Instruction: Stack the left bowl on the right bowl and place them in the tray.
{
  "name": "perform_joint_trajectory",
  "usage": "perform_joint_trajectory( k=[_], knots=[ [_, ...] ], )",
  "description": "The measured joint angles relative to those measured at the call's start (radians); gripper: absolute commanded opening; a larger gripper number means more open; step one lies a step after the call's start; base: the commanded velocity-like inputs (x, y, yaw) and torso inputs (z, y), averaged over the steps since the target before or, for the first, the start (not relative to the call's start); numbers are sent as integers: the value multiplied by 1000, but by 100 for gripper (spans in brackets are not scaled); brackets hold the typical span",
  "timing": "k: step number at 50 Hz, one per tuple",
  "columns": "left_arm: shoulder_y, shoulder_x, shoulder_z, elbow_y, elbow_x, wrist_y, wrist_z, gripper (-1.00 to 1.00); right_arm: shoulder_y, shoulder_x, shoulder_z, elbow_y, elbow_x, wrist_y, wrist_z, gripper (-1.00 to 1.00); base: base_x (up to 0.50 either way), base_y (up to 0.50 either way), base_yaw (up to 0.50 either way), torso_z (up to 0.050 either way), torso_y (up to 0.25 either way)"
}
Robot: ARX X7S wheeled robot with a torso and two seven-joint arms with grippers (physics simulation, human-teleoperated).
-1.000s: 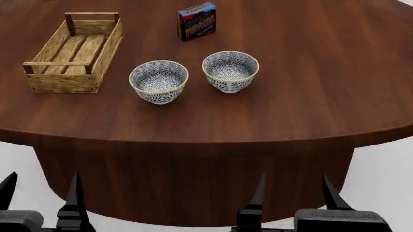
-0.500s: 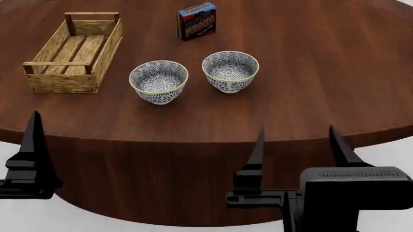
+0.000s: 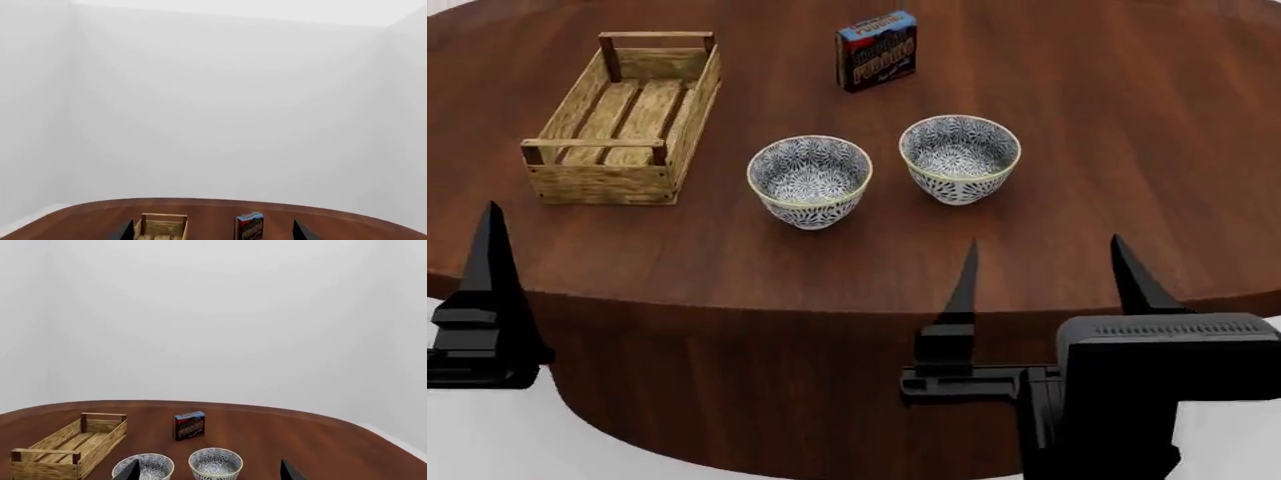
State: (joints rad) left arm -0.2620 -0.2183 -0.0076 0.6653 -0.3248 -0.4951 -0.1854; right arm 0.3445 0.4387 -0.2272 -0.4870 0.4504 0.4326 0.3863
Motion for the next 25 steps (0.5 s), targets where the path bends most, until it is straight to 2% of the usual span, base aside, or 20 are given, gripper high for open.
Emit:
perform_joint_trajectory(
  k=[25],
  knots=[
    [5, -18, 10, 1, 6, 28, -34, 100, 1, 6, -4, 7, -1, -4, 2, 100, 196, 500, 0, 0, 0]
  ],
)
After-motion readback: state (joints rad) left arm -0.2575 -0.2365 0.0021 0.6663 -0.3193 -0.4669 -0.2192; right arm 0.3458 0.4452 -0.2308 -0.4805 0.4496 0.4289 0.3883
